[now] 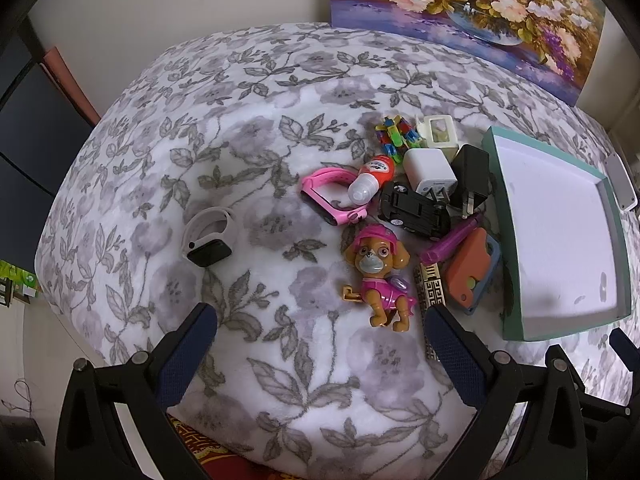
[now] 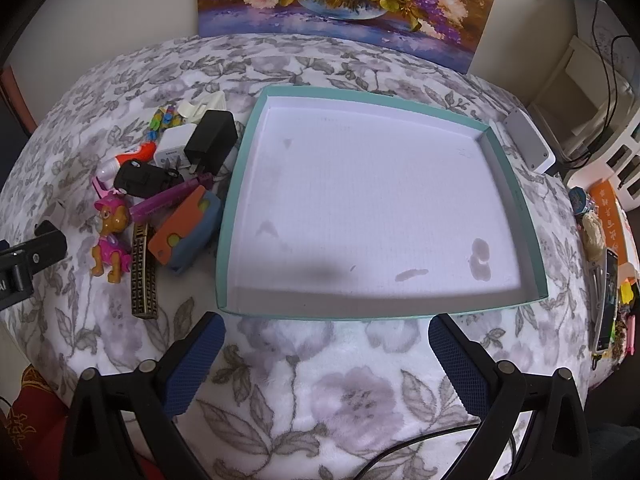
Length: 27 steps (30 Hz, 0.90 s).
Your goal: Organize rigid objects
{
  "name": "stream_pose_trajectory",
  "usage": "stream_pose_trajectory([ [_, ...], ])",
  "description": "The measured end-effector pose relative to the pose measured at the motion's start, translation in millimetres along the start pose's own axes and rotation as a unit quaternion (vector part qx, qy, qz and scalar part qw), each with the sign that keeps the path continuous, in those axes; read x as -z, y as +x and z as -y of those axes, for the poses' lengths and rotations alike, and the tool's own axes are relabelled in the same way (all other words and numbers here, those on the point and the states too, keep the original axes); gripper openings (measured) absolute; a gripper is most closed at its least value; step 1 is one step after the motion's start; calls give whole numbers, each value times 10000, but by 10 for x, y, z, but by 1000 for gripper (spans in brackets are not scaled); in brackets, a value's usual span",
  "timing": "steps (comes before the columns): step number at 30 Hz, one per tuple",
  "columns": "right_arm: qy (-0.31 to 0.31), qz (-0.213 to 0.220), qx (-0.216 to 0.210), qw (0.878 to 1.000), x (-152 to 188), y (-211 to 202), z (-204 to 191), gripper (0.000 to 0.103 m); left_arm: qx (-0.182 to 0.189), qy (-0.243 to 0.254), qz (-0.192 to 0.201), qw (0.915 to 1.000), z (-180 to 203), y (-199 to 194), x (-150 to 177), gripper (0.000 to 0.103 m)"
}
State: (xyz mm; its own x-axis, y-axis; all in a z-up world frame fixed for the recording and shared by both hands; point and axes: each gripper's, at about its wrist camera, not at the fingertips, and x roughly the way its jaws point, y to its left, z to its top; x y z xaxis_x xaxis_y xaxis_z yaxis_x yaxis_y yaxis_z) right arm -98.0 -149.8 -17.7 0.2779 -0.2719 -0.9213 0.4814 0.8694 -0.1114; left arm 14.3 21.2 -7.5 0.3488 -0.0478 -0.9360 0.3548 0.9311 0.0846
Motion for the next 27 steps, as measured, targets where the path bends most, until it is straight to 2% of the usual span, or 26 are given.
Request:
stream_pose_trajectory([
  [11,-124,64,-18,9999,-7,-26,-65,103,22,-54,-13,10000,-50,15,-12,103],
  [13,-86,159,-71,9998,-13,-69,-76,103,17,-223,65,9997,-133,-1,-27,103],
  [17,-23,646,-421,9970,-69,-266,-162,103,-220,-637,369,9970,-376,-48,-69,103],
  [19,-60,781,-575,9953,-103,-316,-238,103,-154,-836,376,9957,-509,-7,-84,103],
  [23,-318,675,-902,9931,-182,-265,-511,103,-10,-1183,232,9927,-797,169,-111,103],
  [27,-613,485,-1055,9913,-212,-175,-761,103,103,-1551,52,9878,-1038,367,-93,103],
])
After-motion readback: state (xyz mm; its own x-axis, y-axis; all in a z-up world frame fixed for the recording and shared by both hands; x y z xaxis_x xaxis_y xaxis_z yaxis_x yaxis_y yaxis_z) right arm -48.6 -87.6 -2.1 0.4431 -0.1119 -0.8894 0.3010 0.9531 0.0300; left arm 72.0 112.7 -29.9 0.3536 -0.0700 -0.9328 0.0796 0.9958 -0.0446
